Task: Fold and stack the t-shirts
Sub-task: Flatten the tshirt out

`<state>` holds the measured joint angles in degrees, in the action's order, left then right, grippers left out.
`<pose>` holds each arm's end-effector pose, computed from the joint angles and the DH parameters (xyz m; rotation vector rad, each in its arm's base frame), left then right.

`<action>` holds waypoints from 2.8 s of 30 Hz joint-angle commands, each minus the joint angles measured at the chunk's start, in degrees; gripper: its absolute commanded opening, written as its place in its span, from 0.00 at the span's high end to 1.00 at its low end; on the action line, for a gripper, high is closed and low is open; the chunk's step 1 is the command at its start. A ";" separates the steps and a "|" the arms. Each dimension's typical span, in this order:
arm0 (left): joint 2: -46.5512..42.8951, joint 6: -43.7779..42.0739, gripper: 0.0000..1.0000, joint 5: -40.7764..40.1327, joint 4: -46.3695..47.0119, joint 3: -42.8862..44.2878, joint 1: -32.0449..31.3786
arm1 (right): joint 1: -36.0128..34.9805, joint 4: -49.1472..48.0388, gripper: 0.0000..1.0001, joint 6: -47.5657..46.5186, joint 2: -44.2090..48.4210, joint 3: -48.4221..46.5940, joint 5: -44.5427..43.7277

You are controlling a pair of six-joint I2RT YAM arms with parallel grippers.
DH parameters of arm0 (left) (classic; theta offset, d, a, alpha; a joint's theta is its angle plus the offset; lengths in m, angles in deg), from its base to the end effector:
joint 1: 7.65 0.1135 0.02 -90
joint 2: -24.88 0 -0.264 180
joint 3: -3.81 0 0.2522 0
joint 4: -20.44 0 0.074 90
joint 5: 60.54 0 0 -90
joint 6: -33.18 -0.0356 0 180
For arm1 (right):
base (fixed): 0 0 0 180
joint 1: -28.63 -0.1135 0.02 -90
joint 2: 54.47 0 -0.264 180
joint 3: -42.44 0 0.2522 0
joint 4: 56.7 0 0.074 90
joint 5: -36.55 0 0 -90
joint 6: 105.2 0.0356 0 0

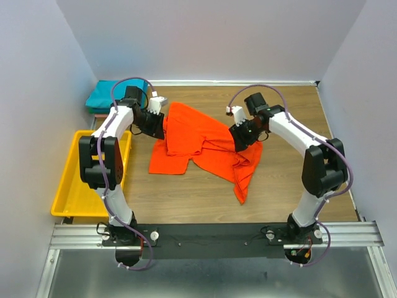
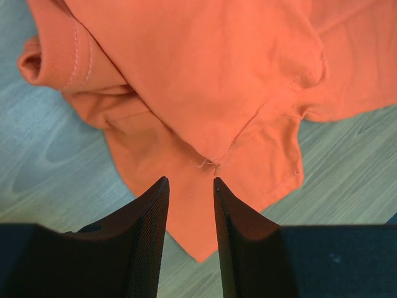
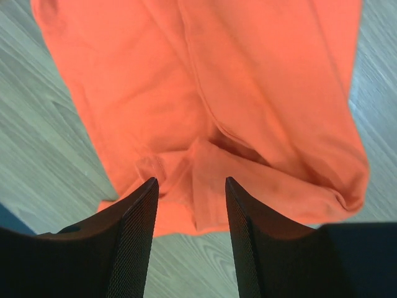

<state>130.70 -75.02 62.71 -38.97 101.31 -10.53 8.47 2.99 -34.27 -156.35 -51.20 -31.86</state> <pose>0.3794 -0.0386 0.2350 0.6256 2.5273 -0.7009 0.3374 0.1378 0.2364 -1.0066 2.5237 0.5227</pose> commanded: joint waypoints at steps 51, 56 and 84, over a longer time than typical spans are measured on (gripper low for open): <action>0.62 -1.76 0.59 -0.12 1.61 -3.50 -2.22 | 10.42 13.13 0.73 -10.47 22.70 16.76 -4.36; 0.18 -1.40 0.59 -0.21 1.70 -4.38 -2.22 | 7.07 8.83 0.68 -5.72 20.94 19.76 -4.97; 1.49 -1.32 0.59 -0.82 1.26 -3.50 -2.49 | -1.19 1.71 0.61 -0.44 7.14 21.96 -14.73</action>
<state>132.90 -76.02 62.56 -37.57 97.25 -12.67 7.92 6.54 -35.78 -148.29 -30.11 -44.21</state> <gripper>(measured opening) 0.410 0.386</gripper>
